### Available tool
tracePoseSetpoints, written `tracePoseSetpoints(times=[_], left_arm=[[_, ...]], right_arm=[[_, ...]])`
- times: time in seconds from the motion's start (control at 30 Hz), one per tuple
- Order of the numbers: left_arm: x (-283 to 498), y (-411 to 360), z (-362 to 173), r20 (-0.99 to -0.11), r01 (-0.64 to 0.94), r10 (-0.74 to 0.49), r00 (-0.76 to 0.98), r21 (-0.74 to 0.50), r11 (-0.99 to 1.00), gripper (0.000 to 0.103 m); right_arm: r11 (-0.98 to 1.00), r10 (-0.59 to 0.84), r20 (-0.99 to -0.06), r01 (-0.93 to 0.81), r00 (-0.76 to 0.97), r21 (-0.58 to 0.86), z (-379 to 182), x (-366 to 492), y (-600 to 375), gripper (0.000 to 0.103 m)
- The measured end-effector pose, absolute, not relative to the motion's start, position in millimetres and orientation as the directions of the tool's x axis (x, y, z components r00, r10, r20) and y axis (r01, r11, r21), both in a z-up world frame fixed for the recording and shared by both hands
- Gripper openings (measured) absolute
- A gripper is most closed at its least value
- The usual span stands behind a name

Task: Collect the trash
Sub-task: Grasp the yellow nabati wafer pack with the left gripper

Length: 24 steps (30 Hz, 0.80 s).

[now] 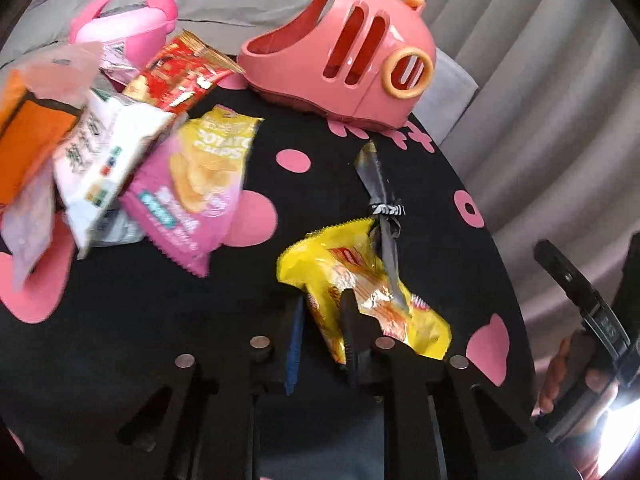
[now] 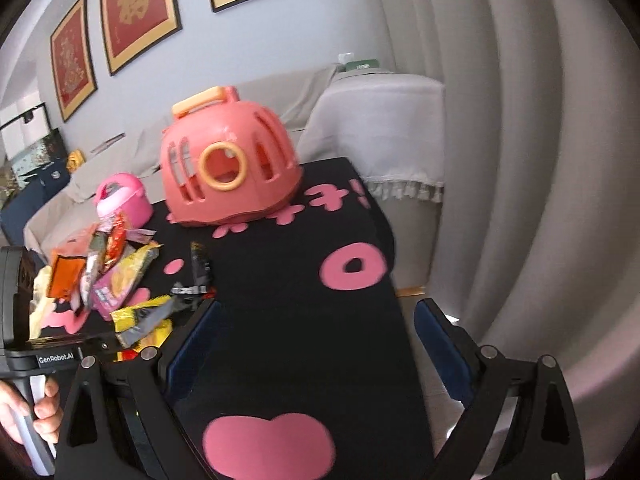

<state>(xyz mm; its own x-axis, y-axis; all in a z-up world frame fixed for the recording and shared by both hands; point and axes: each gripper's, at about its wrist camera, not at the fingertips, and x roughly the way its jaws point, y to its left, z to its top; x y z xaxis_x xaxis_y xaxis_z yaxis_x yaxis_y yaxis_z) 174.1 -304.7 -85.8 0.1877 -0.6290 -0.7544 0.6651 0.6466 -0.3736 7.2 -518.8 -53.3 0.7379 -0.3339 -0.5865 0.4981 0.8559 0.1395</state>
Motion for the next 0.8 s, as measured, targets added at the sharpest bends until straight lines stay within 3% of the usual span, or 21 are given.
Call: tracePoseSetpoints(times=[0.4,0.6,0.7,0.8], left_arm=[[206,-178,-71,-0.783,0.602,-0.467,0.41,-0.152,0.784,0.017],[227,-129,-69,-0.772,0.514,-0.445,0.454,-0.181,0.839,0.017],[231,-119,-74,-0.774,0.49,-0.459,0.436,-0.223,0.843,0.018],[231,-119,-78,-0.774,0.478,-0.478,0.416,-0.261,0.839,0.02]], right_arm=[[0.943,-0.215,-0.656,0.329,0.723,0.053,-65,105,-463,0.095],[0.931,-0.205,-0.722,0.359,0.661,0.064,-82,142,-464,0.094],[0.932,-0.209,-0.737,0.36,0.642,0.05,-85,150,-461,0.087],[0.94,-0.207,-0.762,0.341,0.613,0.019,-88,158,-455,0.056]])
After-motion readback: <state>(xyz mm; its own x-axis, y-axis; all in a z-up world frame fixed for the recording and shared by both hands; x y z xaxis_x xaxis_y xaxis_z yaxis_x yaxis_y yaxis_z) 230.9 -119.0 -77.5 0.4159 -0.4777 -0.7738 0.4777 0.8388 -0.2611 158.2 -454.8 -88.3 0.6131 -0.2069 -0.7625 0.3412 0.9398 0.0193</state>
